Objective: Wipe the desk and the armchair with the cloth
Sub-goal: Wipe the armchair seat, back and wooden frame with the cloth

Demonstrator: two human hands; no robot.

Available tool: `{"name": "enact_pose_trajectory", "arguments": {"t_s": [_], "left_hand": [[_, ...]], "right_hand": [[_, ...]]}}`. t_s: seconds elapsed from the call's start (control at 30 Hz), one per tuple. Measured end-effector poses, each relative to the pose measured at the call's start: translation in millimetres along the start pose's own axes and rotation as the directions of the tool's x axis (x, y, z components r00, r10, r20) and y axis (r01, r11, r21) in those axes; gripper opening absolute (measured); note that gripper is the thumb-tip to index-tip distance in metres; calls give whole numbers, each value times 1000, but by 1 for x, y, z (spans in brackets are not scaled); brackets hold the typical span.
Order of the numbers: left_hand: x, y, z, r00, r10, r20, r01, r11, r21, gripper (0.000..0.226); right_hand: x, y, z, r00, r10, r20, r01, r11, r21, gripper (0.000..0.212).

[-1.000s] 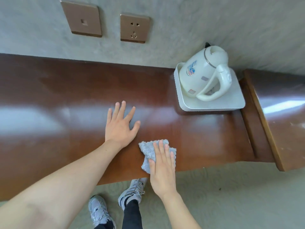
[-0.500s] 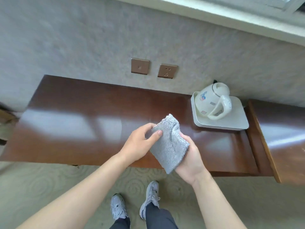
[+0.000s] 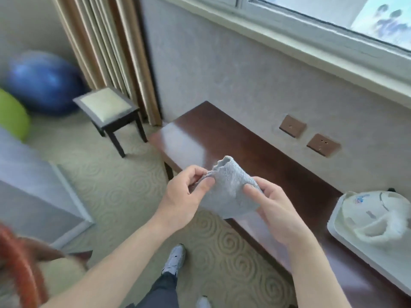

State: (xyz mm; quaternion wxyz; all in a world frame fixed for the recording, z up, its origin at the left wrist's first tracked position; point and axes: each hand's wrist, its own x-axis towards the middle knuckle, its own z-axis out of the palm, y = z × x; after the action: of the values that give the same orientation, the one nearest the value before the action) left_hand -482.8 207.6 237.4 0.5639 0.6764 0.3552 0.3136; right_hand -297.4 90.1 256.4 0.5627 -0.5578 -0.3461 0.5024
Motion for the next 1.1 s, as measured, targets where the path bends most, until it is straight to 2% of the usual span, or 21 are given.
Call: {"name": "enact_pose_trajectory", "arguments": {"t_s": [0.07, 0.17, 0.23, 0.3, 0.37, 0.47, 0.57, 0.63, 0.67, 0.8, 0.87, 0.93, 1.0, 1.1], "left_hand": [[-33, 3, -11, 991, -76, -114, 69, 996, -60, 15], [-77, 10, -30, 954, -160, -252, 123, 980, -156, 23], [-104, 17, -47, 936, -203, -287, 148, 968, -205, 34], [-126, 24, -61, 932, -262, -251, 196, 945, -261, 51], [-158, 28, -81, 917, -284, -279, 209, 940, -270, 51], [-207, 28, -111, 855, -236, -463, 146, 964, -220, 37], [-259, 25, -145, 810, -188, -555, 57, 968, -245, 34], [-296, 19, -168, 795, -183, -578, 31, 964, -262, 35], [-316, 16, -179, 786, -178, -592, 23, 966, -259, 34], [-414, -19, -235, 711, -228, -666, 66, 963, -260, 36], [-464, -44, -269, 716, -275, -642, 119, 954, -277, 51], [-513, -67, -296, 664, -349, -661, 205, 936, -288, 66], [-553, -89, -322, 601, -403, -690, 296, 914, -276, 63], [-588, -118, -356, 593, -471, -653, 423, 872, -245, 54]], "right_hand": [[-4, 0, 18, 999, 19, 44, -23, 994, 102, 24], [-9, -4, 48, 992, 37, 122, -57, 985, 161, 28], [-13, -6, 75, 979, 68, 194, -106, 976, 192, 36], [-16, -5, 98, 956, 86, 280, -141, 973, 184, 44], [-25, -3, 134, 912, 95, 399, -168, 974, 152, 49], [-46, 8, 187, 807, 112, 579, -240, 959, 149, 70], [-76, 33, 239, 610, 140, 780, -377, 917, 130, 86], [-99, 53, 279, 503, 158, 849, -455, 884, 104, 87], [-111, 65, 301, 482, 173, 859, -486, 868, 98, 83], [-163, 103, 402, 503, 293, 813, -491, 871, -11, 61], [-188, 125, 443, 520, 336, 785, -554, 832, 11, 55], [-208, 144, 476, 537, 373, 757, -607, 793, 39, 53], [-222, 157, 504, 583, 401, 707, -634, 768, 88, 53], [-228, 172, 534, 671, 422, 610, -638, 747, 185, 55]]}}
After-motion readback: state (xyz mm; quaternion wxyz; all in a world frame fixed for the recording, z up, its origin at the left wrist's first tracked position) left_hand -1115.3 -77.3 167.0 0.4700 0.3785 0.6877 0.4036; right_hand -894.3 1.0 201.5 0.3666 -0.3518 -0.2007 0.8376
